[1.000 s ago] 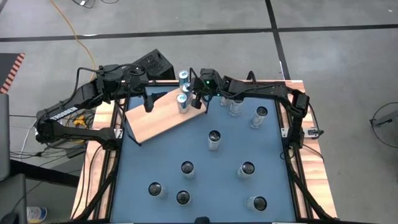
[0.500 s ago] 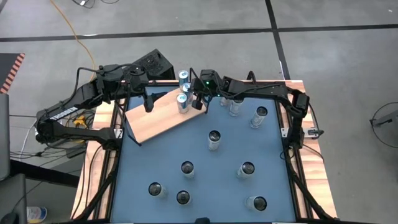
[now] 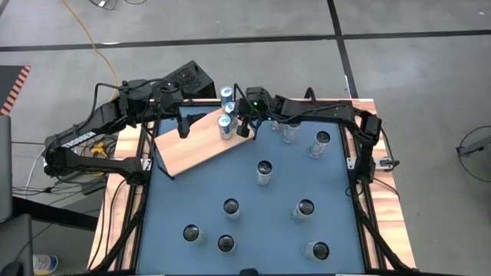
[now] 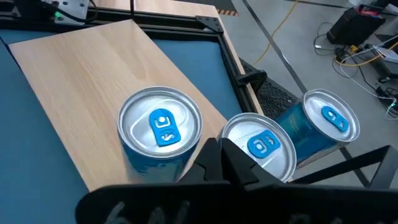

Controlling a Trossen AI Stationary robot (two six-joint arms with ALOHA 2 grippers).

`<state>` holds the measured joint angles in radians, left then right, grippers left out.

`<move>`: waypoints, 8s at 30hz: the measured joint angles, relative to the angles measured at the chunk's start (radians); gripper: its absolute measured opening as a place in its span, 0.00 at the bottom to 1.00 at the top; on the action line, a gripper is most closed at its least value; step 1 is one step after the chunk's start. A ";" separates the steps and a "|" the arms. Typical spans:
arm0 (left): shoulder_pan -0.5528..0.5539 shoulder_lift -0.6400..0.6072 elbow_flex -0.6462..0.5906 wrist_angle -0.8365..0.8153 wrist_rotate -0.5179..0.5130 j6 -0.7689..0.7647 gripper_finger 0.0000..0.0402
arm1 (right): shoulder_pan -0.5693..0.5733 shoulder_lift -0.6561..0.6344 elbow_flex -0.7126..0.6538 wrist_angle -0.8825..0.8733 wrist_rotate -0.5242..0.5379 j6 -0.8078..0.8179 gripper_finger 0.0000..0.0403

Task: Place canned beverage on shelf
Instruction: Adjust the blue soda cans on the shelf

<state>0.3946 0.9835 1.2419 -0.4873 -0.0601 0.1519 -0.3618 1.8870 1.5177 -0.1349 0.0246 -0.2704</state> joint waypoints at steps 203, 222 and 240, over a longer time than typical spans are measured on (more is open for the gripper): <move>0.243 0.488 -0.010 0.060 -0.071 -0.265 0.00 | 0.091 -0.687 0.016 -0.709 0.023 -0.015 0.42; -0.054 0.407 -0.005 0.052 -0.009 0.054 0.45 | 0.172 -0.687 0.016 -0.731 0.018 -0.018 0.42; -0.077 0.444 0.039 -0.057 -0.287 -0.202 0.70 | 0.172 -0.687 0.016 -0.734 0.019 -0.015 0.42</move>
<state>0.3180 1.4273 1.2812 -0.5444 -0.3473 -0.0502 -0.1898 1.1999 1.5337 -0.8688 0.0433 -0.2855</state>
